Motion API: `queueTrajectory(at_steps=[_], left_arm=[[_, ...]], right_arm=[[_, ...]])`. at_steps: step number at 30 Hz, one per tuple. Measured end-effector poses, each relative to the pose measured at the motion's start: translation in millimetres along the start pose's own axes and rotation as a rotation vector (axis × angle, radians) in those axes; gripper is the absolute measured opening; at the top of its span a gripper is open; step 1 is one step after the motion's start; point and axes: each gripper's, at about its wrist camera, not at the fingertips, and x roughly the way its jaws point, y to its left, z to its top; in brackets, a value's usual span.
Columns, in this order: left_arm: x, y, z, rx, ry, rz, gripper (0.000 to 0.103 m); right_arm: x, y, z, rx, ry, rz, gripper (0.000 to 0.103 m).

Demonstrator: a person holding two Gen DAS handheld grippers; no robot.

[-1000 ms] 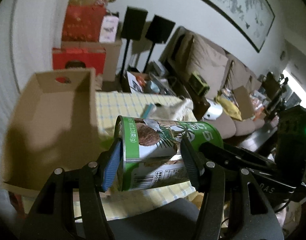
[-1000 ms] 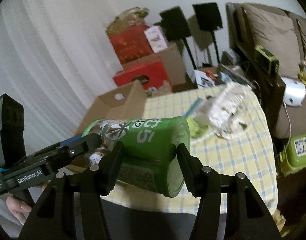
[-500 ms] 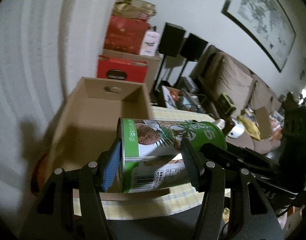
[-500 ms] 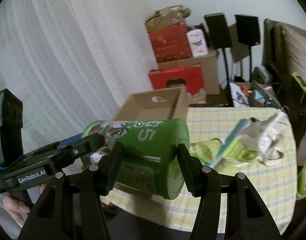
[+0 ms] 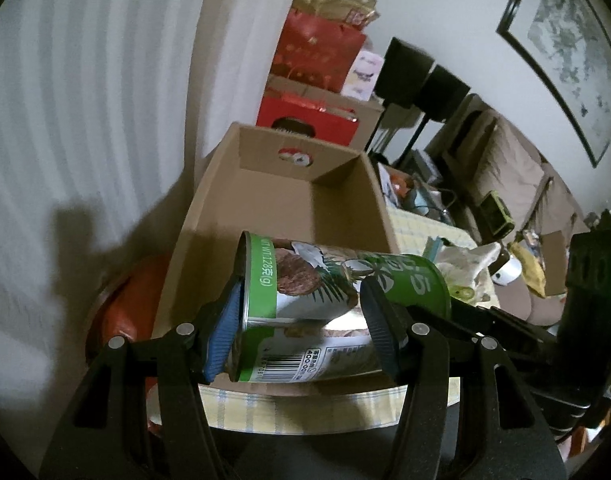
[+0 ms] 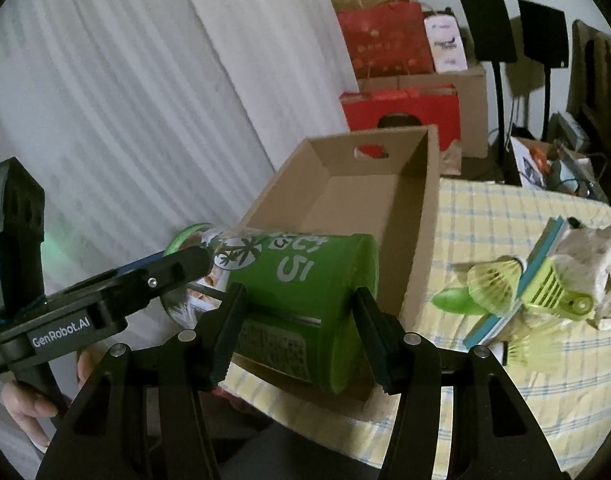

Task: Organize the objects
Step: 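Carry the green canister over the cardboard box and lower it inside, then open the left gripper to release the canister and withdraw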

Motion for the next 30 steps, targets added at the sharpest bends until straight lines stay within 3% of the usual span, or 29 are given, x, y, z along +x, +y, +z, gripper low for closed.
queueTrajectory(at_steps=[15, 19, 21, 24, 30], left_arm=[[58.0, 14.0, -13.9, -0.030, 0.131, 0.028, 0.055], [55.5, 14.1, -13.9, -0.018, 0.113, 0.073, 0.061], [50.0, 11.6, -12.7, -0.009, 0.089, 0.095, 0.072], [37.7, 4.8, -10.9, 0.012, 0.039, 0.122, 0.079], [19.2, -13.8, -10.4, 0.034, -0.003, 0.063, 0.086]], right_arm=[[42.8, -29.2, -16.6, 0.047, 0.116, -0.008, 0.057], [35.1, -26.5, -12.6, 0.019, 0.095, -0.028, 0.057], [27.8, -26.1, -10.2, 0.004, 0.081, -0.043, 0.057], [15.4, -29.3, -6.7, 0.002, 0.059, -0.065, 0.058], [-16.0, -45.8, -5.4, -0.004, 0.027, -0.151, 0.068]])
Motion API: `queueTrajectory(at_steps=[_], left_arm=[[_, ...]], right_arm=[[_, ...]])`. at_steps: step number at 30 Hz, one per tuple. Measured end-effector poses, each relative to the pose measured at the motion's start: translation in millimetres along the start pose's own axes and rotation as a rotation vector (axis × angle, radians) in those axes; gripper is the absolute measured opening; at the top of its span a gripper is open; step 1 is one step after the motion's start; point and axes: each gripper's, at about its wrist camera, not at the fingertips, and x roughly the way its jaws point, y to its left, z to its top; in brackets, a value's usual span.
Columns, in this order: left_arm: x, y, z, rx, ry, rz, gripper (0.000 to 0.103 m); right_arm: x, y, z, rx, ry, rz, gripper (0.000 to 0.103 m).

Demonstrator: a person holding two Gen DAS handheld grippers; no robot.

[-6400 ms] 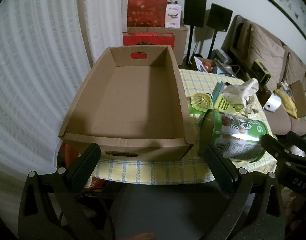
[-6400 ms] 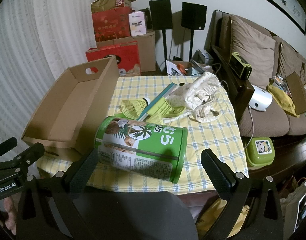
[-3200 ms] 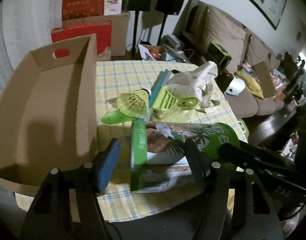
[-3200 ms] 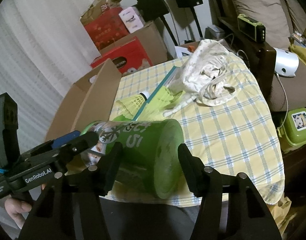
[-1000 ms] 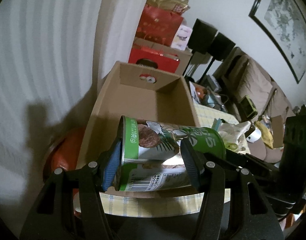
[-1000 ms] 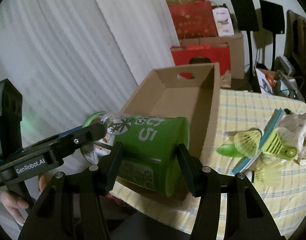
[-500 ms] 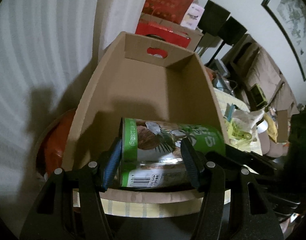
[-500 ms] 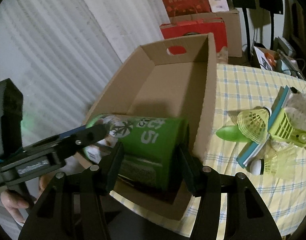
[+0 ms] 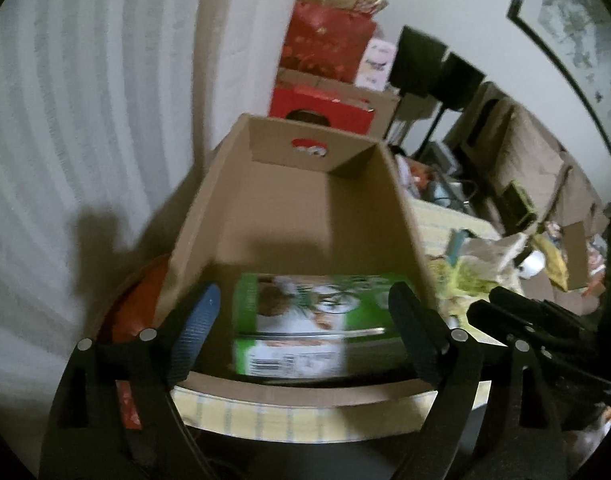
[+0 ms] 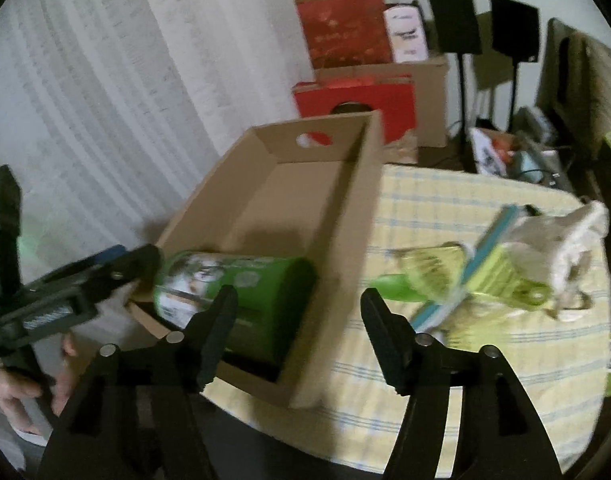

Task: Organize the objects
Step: 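Open the left gripper to release the canister and withdraw, then reach the left gripper to a yellow shuttlecock beside the squeegee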

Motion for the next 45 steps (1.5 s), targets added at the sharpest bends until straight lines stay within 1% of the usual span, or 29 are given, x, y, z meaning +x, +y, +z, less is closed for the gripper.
queueTrajectory(at_steps=[3, 7, 11, 14, 18, 21, 24, 26, 28, 34, 36, 37, 39, 41, 45], left_arm=[[-4.6, -15.3, -2.4, 0.022, -0.009, -0.037, 0.090], [-2.8, -37.9, -7.1, 0.065, 0.000, -0.067, 0.094], [1.2, -62.1, -12.8, 0.101, 0.023, -0.116, 0.094], [5.0, -80.1, -16.6, 0.127, 0.040, -0.151, 0.094], [11.9, -104.0, -23.4, 0.176, 0.064, -0.171, 0.094], [16.0, -117.6, -28.0, 0.198, 0.073, -0.175, 0.094], [17.4, -128.6, -31.1, 0.210, 0.071, -0.172, 0.097], [16.4, -133.7, -32.2, 0.219, 0.061, -0.169, 0.100], [15.0, -139.4, -33.5, 0.232, 0.047, -0.166, 0.101], [17.4, -153.3, -35.9, 0.256, 0.039, -0.146, 0.101], [17.6, -158.1, -37.5, 0.266, 0.027, -0.135, 0.101], [17.5, -161.2, -38.7, 0.275, 0.018, -0.131, 0.101], [18.5, -169.7, -41.3, 0.304, 0.008, -0.124, 0.101], [22.1, -176.7, -43.8, 0.328, 0.017, -0.127, 0.101], [34.8, -199.6, -54.5, 0.418, 0.036, -0.133, 0.101]], right_arm=[[-13.6, -13.1, -1.5, 0.003, -0.015, -0.045, 0.076], [-32.6, -32.4, -6.2, 0.004, -0.037, -0.104, 0.080], [-48.5, -55.8, -12.3, 0.028, -0.051, -0.161, 0.081], [-55.5, -71.6, -16.0, 0.060, -0.050, -0.184, 0.081], [-64.8, -90.5, -20.3, 0.098, -0.057, -0.208, 0.081], [-69.7, -101.7, -23.8, 0.119, -0.062, -0.227, 0.082], [-74.5, -111.6, -28.6, 0.133, -0.065, -0.249, 0.091], [-77.7, -117.2, -31.5, 0.139, -0.069, -0.259, 0.093], [-79.6, -120.6, -33.5, 0.142, -0.073, -0.267, 0.097], [-87.0, -130.4, -38.2, 0.149, -0.090, -0.291, 0.097], [-89.7, -133.3, -40.7, 0.150, -0.094, -0.299, 0.098], [-91.0, -134.9, -42.6, 0.152, -0.095, -0.306, 0.099], [-92.9, -138.3, -45.4, 0.158, -0.097, -0.311, 0.103], [-94.7, -143.3, -48.0, 0.169, -0.098, -0.312, 0.103], [-98.3, -153.4, -52.4, 0.198, -0.099, -0.315, 0.103]])
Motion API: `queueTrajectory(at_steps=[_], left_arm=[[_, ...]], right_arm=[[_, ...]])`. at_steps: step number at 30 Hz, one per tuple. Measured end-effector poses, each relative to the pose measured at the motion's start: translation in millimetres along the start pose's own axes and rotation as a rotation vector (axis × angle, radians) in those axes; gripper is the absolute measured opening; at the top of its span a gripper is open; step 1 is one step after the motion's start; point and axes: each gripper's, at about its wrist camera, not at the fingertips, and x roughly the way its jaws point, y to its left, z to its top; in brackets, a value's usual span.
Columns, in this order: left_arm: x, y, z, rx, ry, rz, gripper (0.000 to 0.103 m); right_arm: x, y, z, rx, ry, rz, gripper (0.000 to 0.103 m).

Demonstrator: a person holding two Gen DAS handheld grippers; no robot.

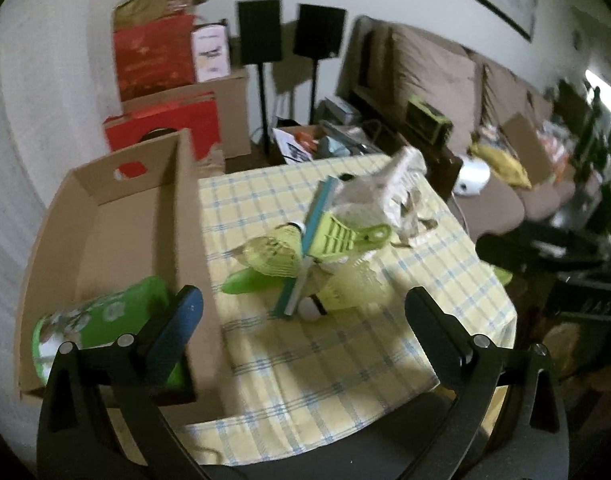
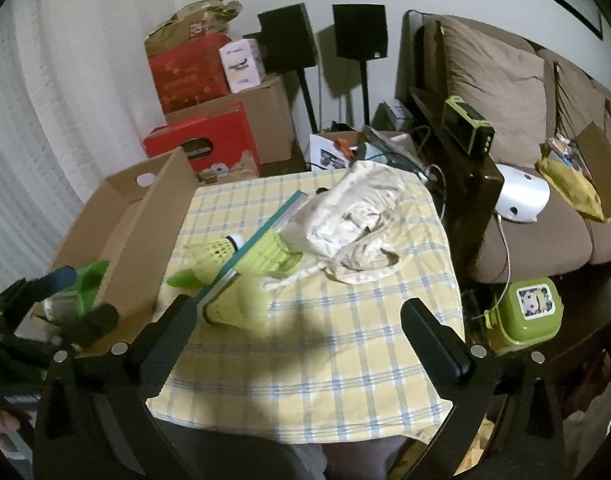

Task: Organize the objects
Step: 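Reach the left gripper to a yellow shuttlecock beside the squeegee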

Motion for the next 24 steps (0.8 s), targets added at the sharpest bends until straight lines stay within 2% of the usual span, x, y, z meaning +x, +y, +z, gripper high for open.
queueTrajectory(at_steps=[6, 9, 17, 24], left_arm=[[26.7, -20.9, -1.4, 0.025, 0.039, -0.085, 0.101], [40.7, -23.6, -0.9, 0.032, 0.061, -0.093, 0.101], [70.7, -29.0, -3.4, 0.089, 0.107, -0.084, 0.101], [95.5, -42.6, -9.6, 0.207, 0.128, -0.040, 0.101]], right_arm=[[-2.8, -15.7, -2.4, 0.034, -0.002, -0.008, 0.103], [-3.4, -22.0, -4.3, 0.047, 0.000, -0.010, 0.103], [0.4, -33.3, -11.0, 0.077, 0.015, -0.004, 0.103], [4.6, -35.6, -13.5, 0.083, 0.028, 0.001, 0.103]])
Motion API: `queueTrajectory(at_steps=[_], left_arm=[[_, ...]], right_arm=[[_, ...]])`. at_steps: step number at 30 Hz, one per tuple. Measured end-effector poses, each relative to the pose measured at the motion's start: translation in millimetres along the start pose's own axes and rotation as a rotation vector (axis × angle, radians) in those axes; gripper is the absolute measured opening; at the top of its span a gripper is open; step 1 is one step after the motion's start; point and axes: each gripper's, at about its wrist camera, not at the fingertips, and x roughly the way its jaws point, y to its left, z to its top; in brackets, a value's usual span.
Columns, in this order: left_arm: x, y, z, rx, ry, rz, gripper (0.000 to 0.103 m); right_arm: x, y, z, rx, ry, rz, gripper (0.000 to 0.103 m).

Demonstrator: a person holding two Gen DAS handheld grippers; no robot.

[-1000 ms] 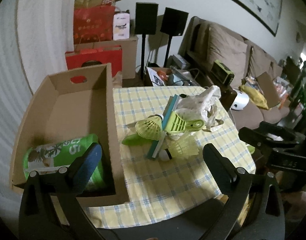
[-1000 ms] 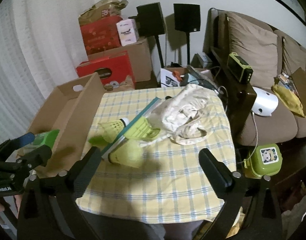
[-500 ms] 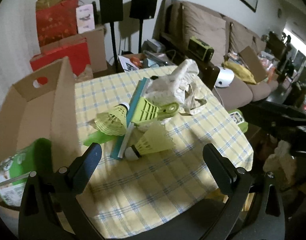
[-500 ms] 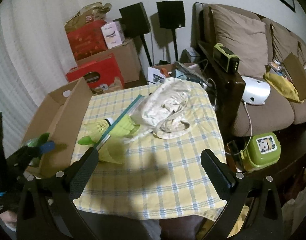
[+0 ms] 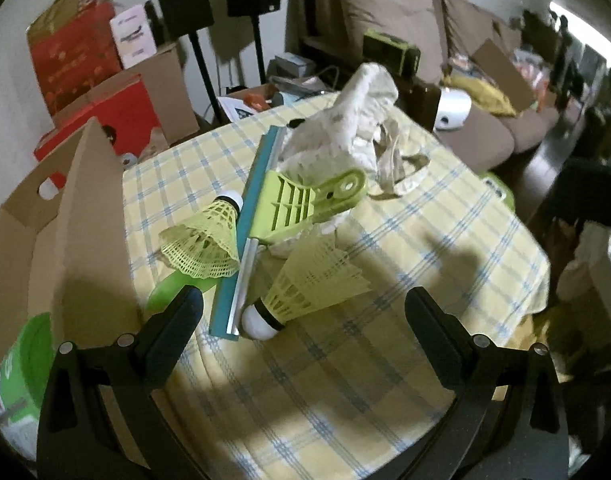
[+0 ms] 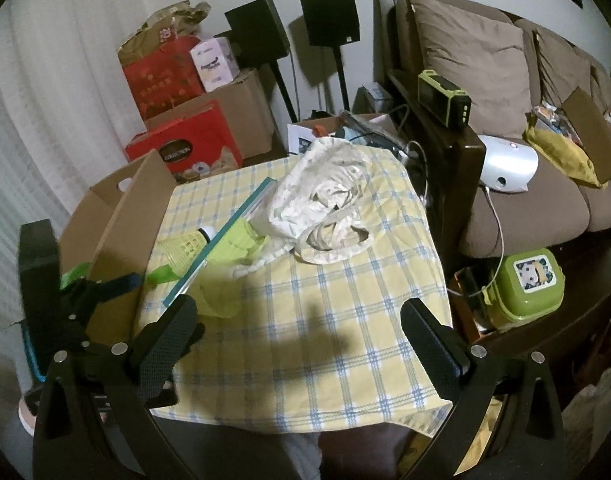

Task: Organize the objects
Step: 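Reach the left gripper to a yellow shuttlecock beside the squeegee, then grasp the yellow shuttlecock with the left gripper and lift it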

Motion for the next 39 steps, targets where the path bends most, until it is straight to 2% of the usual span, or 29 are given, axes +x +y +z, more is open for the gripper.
queueTrajectory(at_steps=[4, 7, 9, 13, 17, 20, 23, 32, 39], left_arm=[[15.4, -3.6, -0.1, 0.040, 0.006, 0.038, 0.101], [23.9, -8.1, -0.1, 0.073, -0.002, 0.098, 0.101], [28.9, -10.3, -0.7, 0.087, -0.001, 0.103, 0.100], [36.5, -12.8, -2.4, 0.099, 0.011, 0.101, 0.087], [43.5, -11.4, -3.1, 0.089, 0.039, 0.069, 0.059], [44.2, -9.1, -3.3, 0.080, 0.039, 0.053, 0.057], [39.4, -6.9, -3.1, 0.066, 0.027, 0.016, 0.049], [12.9, 9.5, -0.6, -0.052, 0.012, -0.092, 0.046], [-37.1, 20.6, 2.1, -0.135, -0.085, -0.190, 0.046]], right_arm=[[1.4, -3.4, -0.9, 0.009, 0.006, 0.004, 0.103], [2.5, -6.2, -2.2, 0.018, 0.011, 0.008, 0.103], [3.3, -7.4, -2.7, 0.022, 0.015, 0.008, 0.103], [4.9, -10.6, -3.1, 0.027, 0.020, 0.006, 0.103], [5.5, -11.7, -3.4, 0.027, 0.022, 0.007, 0.103], [6.2, -11.3, -4.2, 0.026, 0.025, 0.009, 0.103], [7.2, -10.4, -5.6, 0.023, 0.029, 0.013, 0.103], [9.4, -1.0, -3.1, 0.002, 0.029, 0.026, 0.103], [8.3, 5.1, 2.8, -0.004, 0.020, 0.053, 0.103]])
